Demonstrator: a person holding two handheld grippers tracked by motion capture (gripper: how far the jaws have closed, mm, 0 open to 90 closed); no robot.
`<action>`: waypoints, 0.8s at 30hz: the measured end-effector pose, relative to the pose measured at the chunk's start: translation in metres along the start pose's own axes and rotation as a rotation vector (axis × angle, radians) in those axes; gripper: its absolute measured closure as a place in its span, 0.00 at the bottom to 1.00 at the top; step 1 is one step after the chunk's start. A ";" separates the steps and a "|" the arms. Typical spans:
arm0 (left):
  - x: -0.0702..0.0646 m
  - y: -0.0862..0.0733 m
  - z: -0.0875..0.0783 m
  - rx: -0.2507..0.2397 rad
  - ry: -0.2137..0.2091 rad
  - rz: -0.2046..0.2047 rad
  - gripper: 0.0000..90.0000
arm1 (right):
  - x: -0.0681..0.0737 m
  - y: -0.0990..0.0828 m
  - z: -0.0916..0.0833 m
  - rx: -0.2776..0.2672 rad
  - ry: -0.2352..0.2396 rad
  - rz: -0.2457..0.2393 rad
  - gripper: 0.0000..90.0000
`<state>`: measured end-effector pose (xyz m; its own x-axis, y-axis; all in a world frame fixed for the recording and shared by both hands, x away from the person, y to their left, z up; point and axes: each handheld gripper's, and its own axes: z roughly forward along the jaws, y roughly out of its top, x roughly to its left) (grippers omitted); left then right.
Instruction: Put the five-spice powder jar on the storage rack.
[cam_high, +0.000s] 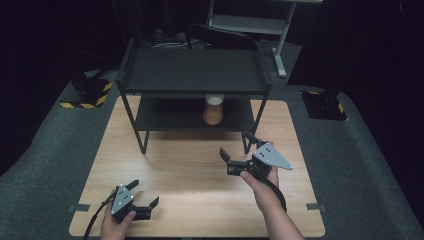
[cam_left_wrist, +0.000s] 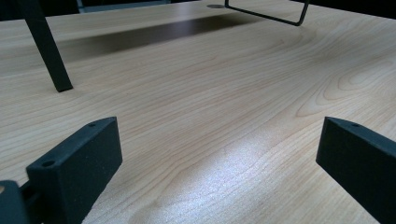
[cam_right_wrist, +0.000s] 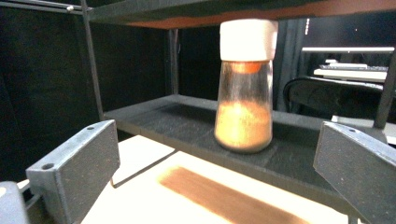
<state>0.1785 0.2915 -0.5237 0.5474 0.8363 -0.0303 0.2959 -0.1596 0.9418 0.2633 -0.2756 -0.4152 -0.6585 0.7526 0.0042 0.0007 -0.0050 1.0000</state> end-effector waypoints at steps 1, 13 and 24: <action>0.000 0.000 0.000 0.000 0.000 0.001 0.01 | 0.000 -0.002 -0.003 0.000 0.001 -0.004 0.00; 0.001 0.000 0.000 -0.002 -0.007 0.003 0.01 | 0.004 -0.035 -0.036 0.050 0.017 -0.051 0.00; -0.001 0.000 0.000 0.000 0.000 0.004 0.01 | -0.003 -0.076 -0.062 0.085 -0.028 -0.011 0.00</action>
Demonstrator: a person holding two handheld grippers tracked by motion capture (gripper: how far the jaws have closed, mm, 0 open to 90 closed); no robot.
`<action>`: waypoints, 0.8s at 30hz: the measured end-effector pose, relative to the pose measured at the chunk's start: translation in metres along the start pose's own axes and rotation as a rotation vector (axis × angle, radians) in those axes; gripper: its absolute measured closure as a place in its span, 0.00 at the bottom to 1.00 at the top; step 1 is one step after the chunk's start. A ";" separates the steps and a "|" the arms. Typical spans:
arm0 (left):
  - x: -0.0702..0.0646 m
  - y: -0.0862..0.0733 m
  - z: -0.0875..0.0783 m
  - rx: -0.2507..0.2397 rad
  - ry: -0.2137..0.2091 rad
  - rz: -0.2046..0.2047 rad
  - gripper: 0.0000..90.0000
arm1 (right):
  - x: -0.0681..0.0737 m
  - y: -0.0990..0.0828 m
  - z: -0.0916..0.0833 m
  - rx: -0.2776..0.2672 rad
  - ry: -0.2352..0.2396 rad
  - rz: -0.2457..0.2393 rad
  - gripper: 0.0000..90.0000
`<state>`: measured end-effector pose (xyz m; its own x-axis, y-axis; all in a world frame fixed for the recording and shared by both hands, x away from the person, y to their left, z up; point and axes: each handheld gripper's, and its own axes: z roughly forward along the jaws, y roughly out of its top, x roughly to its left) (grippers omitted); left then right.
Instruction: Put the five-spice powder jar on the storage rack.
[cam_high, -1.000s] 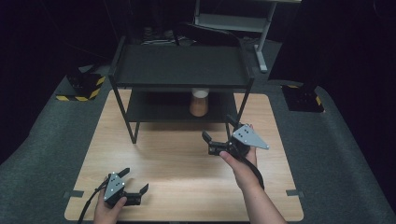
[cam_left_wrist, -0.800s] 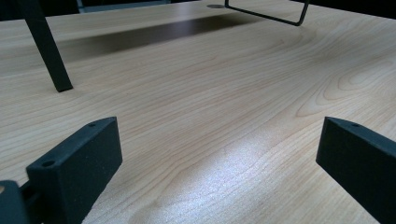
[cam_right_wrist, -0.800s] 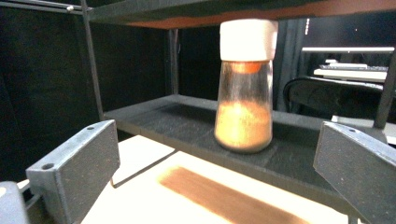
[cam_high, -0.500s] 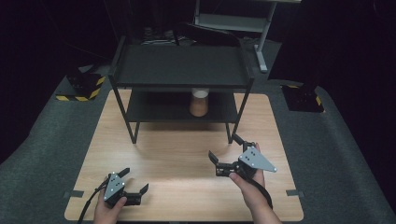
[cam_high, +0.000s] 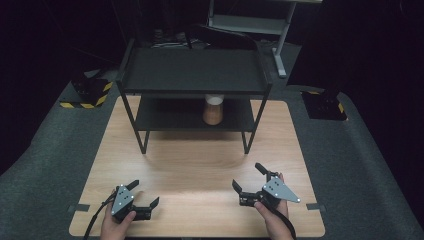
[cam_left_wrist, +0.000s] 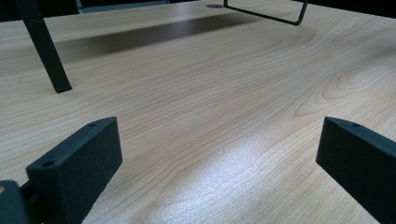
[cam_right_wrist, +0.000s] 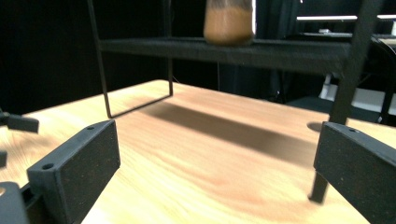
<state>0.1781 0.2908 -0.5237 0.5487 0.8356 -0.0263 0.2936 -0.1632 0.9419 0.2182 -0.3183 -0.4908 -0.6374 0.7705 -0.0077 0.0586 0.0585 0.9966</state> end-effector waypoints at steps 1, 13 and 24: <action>0.000 0.000 0.000 0.000 0.001 0.001 0.01 | -0.001 -0.003 -0.002 0.004 -0.004 -0.001 0.00; -0.002 0.000 0.000 -0.001 0.006 0.011 0.01 | -0.007 -0.037 -0.021 0.052 -0.058 0.030 0.00; -0.002 0.000 -0.001 0.000 0.009 0.014 0.01 | -0.013 -0.047 -0.027 0.109 -0.078 0.029 0.00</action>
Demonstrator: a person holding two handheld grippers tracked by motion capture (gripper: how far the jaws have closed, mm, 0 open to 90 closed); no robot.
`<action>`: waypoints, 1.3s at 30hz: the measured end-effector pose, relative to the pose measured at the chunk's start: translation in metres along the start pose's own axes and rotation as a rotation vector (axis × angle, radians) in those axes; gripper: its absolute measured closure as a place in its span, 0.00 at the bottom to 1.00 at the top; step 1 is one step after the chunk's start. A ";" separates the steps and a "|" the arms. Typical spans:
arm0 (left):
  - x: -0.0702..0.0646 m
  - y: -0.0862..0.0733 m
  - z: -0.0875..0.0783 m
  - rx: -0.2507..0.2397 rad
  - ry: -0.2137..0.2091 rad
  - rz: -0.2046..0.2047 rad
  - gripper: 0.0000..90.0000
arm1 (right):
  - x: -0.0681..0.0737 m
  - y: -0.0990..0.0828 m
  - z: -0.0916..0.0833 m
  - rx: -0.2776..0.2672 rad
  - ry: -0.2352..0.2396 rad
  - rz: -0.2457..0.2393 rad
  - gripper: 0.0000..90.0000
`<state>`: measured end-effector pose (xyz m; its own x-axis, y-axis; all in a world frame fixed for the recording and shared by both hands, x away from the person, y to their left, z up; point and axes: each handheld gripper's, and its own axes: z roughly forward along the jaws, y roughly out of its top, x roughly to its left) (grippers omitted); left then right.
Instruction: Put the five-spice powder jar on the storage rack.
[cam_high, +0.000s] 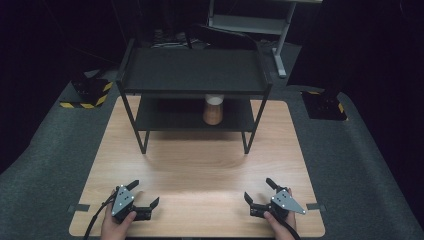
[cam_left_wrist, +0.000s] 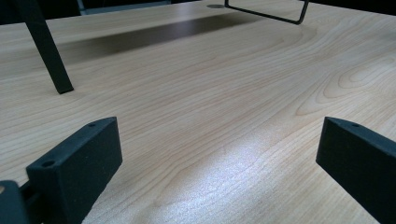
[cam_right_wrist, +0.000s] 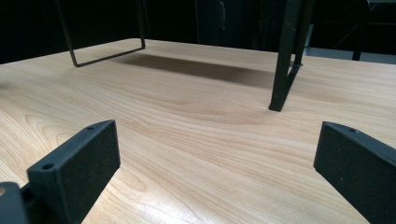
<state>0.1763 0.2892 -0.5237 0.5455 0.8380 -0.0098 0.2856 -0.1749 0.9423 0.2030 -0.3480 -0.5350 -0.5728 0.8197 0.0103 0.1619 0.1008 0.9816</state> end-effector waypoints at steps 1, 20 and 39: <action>0.000 0.000 0.000 0.001 0.001 0.002 0.01 | 0.000 0.001 -0.001 0.006 -0.002 -0.005 0.00; 0.000 0.001 0.000 0.006 -0.003 0.007 0.01 | -0.011 0.008 -0.005 0.099 0.035 0.048 0.00; 0.001 0.000 0.000 0.004 -0.017 0.011 0.01 | -0.014 0.011 -0.002 0.121 0.069 0.029 0.00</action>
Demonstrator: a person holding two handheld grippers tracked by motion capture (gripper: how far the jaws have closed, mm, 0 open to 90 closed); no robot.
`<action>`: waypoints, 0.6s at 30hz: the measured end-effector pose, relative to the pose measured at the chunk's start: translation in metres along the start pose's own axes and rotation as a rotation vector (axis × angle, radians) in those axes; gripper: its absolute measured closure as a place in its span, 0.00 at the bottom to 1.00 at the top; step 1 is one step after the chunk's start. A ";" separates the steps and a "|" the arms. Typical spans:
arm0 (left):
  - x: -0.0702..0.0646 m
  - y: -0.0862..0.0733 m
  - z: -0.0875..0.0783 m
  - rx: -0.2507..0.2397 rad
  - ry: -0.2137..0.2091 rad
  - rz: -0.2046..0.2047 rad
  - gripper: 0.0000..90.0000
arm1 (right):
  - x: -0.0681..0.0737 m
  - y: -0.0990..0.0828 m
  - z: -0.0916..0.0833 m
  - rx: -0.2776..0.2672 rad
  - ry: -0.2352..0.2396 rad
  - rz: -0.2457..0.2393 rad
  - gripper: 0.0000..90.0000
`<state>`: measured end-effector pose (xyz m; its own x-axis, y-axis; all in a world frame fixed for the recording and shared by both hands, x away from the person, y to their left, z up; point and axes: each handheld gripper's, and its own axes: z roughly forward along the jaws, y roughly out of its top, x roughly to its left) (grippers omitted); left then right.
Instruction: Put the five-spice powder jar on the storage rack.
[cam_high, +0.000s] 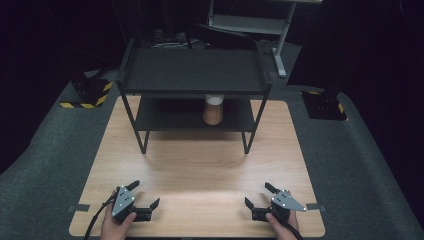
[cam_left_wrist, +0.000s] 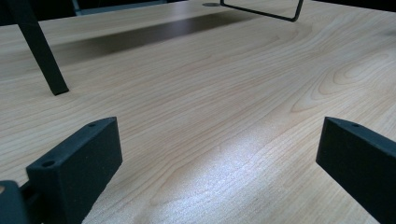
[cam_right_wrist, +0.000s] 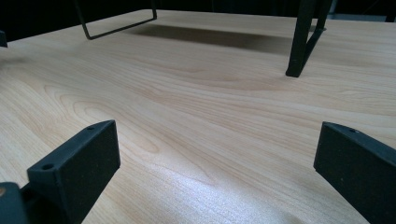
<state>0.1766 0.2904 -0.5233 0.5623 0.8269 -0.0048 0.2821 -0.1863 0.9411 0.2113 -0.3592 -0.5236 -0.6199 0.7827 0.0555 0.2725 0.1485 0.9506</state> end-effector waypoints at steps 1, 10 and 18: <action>0.000 0.000 0.000 0.000 0.001 0.002 0.01 | 0.000 0.000 0.000 0.001 -0.001 -0.001 0.00; -0.002 0.000 0.000 0.000 0.007 0.009 0.01 | 0.005 -0.001 -0.001 -0.006 -0.020 -0.014 0.00; -0.002 0.000 0.000 0.002 0.006 0.010 0.01 | 0.004 -0.001 -0.001 -0.005 -0.017 -0.012 0.00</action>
<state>0.1755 0.2890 -0.5230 0.5607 0.8280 0.0067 0.2777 -0.1956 0.9406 0.2078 -0.3567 -0.5243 -0.6105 0.7910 0.0393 0.2615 0.1545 0.9528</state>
